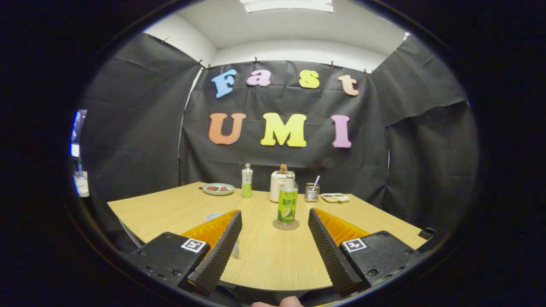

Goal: Take the bottle from table, then pour the juice into the cup, finally place the bottle on the coaster

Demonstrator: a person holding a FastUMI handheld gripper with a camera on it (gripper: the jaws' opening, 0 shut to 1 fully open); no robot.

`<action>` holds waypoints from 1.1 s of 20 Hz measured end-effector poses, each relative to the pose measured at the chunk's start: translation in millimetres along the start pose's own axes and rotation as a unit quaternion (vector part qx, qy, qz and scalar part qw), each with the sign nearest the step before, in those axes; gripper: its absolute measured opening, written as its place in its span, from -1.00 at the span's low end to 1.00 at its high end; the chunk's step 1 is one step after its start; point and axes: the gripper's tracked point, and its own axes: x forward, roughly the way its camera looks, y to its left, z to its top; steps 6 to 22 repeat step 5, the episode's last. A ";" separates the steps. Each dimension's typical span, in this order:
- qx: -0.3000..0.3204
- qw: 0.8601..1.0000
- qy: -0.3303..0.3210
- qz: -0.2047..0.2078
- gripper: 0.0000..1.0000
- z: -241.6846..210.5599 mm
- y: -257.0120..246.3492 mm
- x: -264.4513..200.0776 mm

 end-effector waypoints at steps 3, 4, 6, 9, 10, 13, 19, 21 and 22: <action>-0.002 1.000 -0.002 0.004 1.00 1.9 1.8 0.5; -0.002 1.000 -0.003 0.005 1.00 2.0 2.7 0.2; -0.001 1.000 -0.005 0.005 1.00 3.4 2.6 0.7; -0.001 1.000 -0.005 0.005 1.00 3.4 2.6 0.7; -0.001 1.000 -0.005 0.005 1.00 3.4 2.6 0.7; -0.001 1.000 -0.005 0.005 1.00 3.4 2.6 0.7; -0.001 1.000 -0.005 0.005 1.00 3.4 2.6 0.7; -0.001 1.000 -0.005 0.005 1.00 3.4 2.6 0.7; -0.001 1.000 -0.005 0.005 1.00 3.4 2.6 0.7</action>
